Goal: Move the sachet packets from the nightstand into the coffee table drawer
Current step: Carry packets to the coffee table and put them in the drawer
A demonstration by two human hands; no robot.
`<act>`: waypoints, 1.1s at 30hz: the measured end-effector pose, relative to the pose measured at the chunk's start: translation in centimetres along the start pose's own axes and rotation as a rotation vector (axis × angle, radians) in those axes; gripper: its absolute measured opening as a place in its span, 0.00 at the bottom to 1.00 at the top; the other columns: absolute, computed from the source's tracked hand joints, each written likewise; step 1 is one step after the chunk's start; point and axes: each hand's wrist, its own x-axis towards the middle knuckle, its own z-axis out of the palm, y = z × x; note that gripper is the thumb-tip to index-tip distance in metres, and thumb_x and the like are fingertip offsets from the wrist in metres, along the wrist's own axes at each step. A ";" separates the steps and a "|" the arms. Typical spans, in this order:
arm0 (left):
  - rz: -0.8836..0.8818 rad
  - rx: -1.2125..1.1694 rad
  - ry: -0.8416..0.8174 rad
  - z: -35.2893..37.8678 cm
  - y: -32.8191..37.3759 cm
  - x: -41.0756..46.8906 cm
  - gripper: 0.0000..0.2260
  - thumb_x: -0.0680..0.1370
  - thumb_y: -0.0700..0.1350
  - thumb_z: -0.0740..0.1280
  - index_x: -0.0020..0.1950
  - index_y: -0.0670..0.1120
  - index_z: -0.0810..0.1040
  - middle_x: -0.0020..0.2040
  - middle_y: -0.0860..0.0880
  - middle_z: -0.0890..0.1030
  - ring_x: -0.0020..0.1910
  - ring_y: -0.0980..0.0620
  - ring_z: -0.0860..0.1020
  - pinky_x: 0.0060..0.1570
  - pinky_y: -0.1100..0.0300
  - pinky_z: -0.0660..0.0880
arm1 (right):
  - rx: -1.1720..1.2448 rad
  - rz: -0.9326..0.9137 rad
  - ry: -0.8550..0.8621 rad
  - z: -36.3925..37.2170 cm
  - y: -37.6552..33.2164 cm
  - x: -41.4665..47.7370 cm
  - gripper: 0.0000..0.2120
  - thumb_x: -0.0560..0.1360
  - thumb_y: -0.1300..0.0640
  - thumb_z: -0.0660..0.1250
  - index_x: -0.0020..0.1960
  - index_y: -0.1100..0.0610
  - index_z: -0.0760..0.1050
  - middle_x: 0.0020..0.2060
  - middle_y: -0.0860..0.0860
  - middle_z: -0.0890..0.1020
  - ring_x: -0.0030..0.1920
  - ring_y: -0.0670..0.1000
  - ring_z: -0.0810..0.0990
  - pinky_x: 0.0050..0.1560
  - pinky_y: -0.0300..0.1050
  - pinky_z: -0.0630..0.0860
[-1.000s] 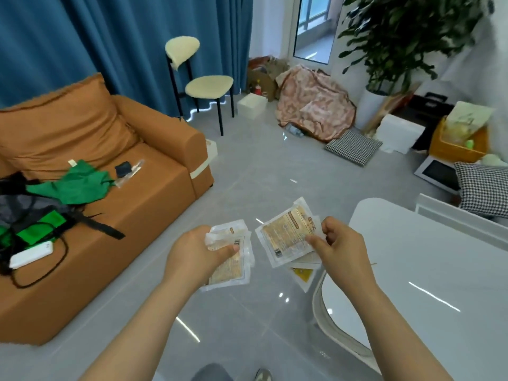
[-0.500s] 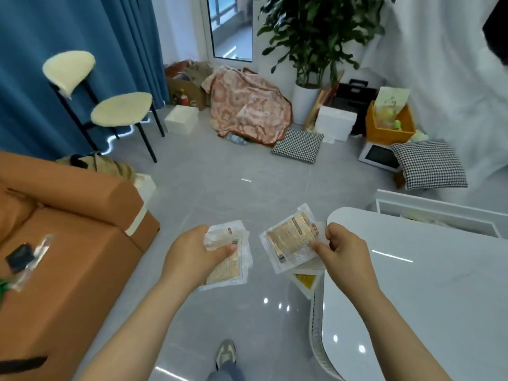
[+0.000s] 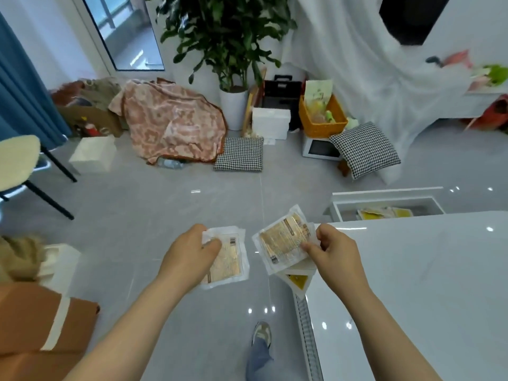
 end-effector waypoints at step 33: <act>0.569 0.263 -0.414 3.2 29.1 50.4 0.08 0.79 0.51 0.60 0.50 0.47 0.72 0.44 0.49 0.77 0.42 0.51 0.76 0.35 0.58 0.71 | 0.004 0.492 0.431 -4.1 -1.7 41.1 0.08 0.74 0.55 0.69 0.38 0.55 0.73 0.35 0.49 0.80 0.38 0.51 0.80 0.39 0.52 0.80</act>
